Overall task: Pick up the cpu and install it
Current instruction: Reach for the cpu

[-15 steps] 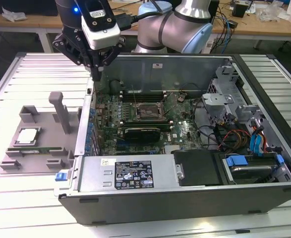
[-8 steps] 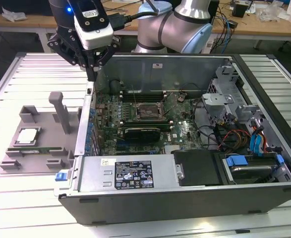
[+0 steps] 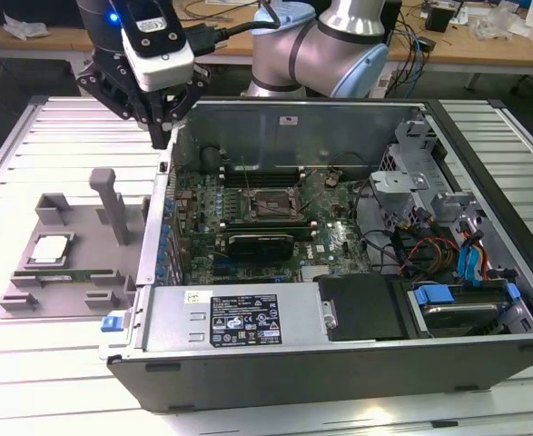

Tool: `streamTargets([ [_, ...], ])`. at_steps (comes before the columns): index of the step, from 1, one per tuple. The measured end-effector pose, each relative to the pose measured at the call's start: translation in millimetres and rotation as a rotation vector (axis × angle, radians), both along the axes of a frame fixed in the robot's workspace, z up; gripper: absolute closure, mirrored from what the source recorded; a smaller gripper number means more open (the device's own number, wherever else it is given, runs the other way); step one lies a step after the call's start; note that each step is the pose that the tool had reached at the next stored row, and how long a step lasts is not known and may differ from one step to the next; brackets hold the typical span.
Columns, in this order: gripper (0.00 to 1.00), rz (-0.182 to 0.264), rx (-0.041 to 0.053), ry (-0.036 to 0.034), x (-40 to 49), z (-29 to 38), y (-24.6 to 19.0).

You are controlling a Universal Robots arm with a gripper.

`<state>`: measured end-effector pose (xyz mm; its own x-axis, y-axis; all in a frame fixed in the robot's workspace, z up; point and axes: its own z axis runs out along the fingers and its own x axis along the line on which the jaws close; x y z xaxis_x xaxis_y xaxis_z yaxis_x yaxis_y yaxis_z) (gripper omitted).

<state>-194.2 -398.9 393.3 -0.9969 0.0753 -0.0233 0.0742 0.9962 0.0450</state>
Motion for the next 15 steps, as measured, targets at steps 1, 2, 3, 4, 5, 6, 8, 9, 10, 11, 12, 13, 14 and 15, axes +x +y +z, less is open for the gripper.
streamTargets([
  [1, 0.89, 0.000, 0.0001, 0.0000, -1.4, 0.0, 0.0],
  [2, 0.89, 0.000, 0.0000, 0.0000, -3.0, -0.1, 0.0],
  [3, 0.89, 0.000, 0.0001, 0.0000, -5.7, -0.3, 0.0],
  [4, 0.89, 0.000, 0.0000, 0.0000, -8.5, -0.3, 0.0],
  [5, 0.89, 0.000, 0.0001, 0.0000, -10.0, -0.4, 0.0],
  [6, 0.89, 0.000, 0.0000, 0.0000, -11.6, -0.4, 0.0],
  [8, 0.89, 0.000, 0.0001, 0.0000, -20.9, -0.5, 0.0],
  [9, 0.89, 0.000, 0.0001, -0.0001, -23.9, -0.6, 0.0],
  [10, 0.89, 0.000, 0.0001, 0.0000, -26.3, -0.6, 0.0],
  [11, 0.89, 0.000, 0.0000, 0.0000, -27.8, -0.6, 0.0],
  [12, 0.89, 0.000, 0.0000, 0.0000, -31.2, -0.6, 0.0],
  [13, 0.89, 0.000, 0.0001, -0.0001, -37.1, -0.8, 0.0],
  [14, 0.89, 0.000, 0.0000, -0.0001, -40.5, -0.8, 0.0],
  [15, 0.89, 0.000, 0.0001, -0.0001, -43.7, -0.9, 0.0],
])
